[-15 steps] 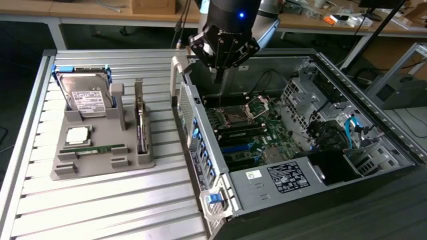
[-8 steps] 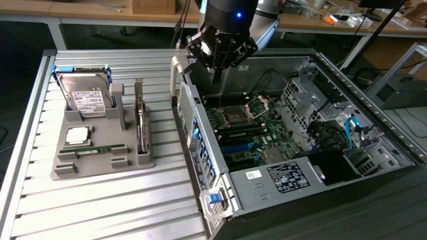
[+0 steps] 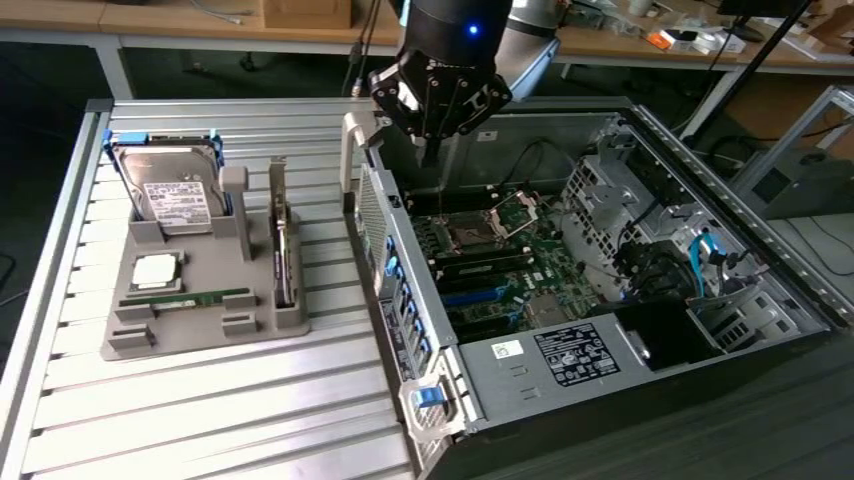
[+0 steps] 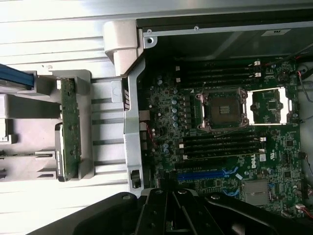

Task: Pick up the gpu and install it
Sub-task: 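Reach for the gpu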

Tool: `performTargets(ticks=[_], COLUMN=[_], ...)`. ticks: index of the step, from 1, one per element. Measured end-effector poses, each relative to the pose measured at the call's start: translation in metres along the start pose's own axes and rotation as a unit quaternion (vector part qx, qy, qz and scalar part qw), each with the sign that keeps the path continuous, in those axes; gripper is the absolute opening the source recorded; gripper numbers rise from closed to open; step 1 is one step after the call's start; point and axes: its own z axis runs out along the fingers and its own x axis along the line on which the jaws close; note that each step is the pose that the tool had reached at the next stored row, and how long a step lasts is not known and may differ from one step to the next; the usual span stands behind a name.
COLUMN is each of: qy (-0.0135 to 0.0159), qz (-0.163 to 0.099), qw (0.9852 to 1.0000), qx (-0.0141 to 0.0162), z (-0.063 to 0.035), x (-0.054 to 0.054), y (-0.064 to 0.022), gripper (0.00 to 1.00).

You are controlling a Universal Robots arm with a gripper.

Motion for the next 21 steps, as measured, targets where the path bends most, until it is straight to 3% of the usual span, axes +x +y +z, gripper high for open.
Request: performTargets(ticks=[21], qy=[0.0000], qz=[0.000], qw=[1.0000], qx=[0.0000], z=[-0.0002], x=[0.011], y=[-0.0008], gripper=[0.11])
